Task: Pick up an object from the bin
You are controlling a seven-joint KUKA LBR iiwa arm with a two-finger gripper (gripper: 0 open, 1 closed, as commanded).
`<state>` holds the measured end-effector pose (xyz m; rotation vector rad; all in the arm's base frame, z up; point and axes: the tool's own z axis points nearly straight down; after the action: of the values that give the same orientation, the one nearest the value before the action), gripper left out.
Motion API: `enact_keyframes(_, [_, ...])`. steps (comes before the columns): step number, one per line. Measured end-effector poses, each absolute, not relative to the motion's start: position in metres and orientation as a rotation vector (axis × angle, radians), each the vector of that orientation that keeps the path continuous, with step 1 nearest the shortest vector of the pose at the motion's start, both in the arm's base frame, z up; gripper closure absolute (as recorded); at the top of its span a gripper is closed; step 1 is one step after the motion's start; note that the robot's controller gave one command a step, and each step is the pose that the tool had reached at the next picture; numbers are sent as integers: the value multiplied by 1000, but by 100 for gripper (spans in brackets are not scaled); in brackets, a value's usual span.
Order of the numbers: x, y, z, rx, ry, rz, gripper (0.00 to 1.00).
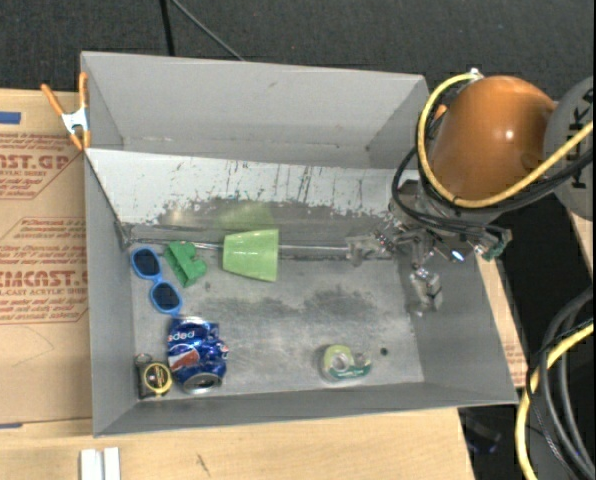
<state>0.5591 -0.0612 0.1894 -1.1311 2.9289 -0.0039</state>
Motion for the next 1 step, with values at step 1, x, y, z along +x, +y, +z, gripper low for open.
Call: enact_keyframes(1, [497, -8, 142, -1199, 2913, 13, 0])
